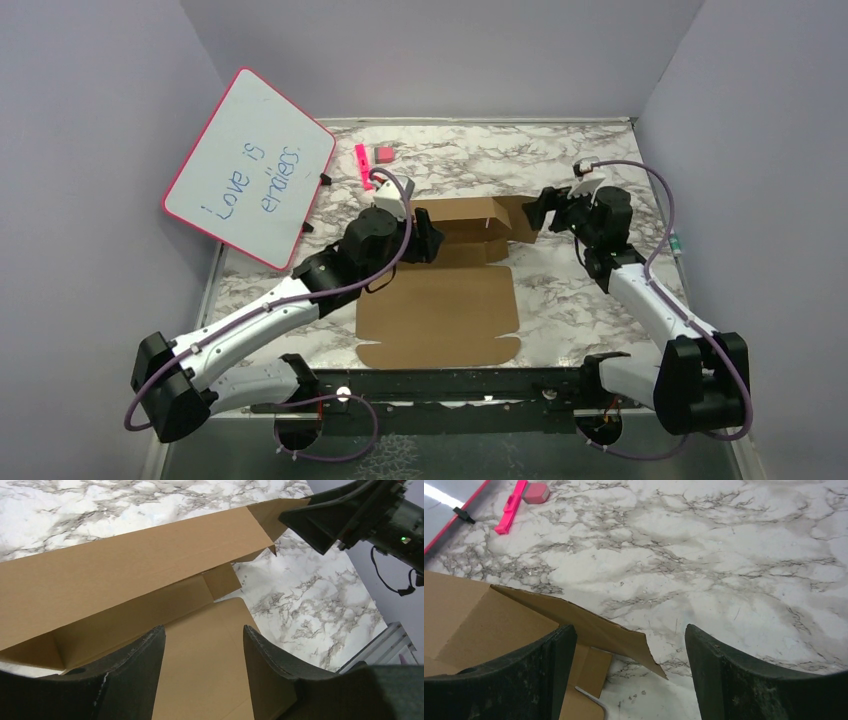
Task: Fold the paper box
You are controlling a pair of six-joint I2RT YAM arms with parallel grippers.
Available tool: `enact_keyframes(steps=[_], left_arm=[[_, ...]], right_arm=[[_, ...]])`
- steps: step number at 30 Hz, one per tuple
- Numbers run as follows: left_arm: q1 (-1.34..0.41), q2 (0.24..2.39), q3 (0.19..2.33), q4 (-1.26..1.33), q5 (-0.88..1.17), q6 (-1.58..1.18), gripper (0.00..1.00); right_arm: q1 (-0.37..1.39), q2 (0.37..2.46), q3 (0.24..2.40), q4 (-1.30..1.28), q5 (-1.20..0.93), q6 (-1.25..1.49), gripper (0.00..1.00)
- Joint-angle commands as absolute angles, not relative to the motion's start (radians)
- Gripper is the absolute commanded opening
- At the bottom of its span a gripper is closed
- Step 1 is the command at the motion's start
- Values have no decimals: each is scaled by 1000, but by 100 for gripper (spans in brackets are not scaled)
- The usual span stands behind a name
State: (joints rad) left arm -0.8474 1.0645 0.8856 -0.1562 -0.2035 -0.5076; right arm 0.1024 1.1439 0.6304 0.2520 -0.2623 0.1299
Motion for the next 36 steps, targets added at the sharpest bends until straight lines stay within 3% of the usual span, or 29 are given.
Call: enact_keyframes(steps=[1,12,24,30,36], left_arm=[[-917,1121,873,-63,-272,-450,61],[-1011,1200,728,158,-307,-427,62],[-1082,1307,591,445,-410,-340,64],[-1092,1372,551,570,-449,-317,67],[-1100,1452,525,694,-479,-287,71]], right_arm=[[93,1184,606,338,-379,59,82],[93,1192,607,301,-512,-20,57],[107,1124,575,293,-571,34,18],[195,1038,528,296,-471,36,8],[312,975,487,290,-322,32,5]])
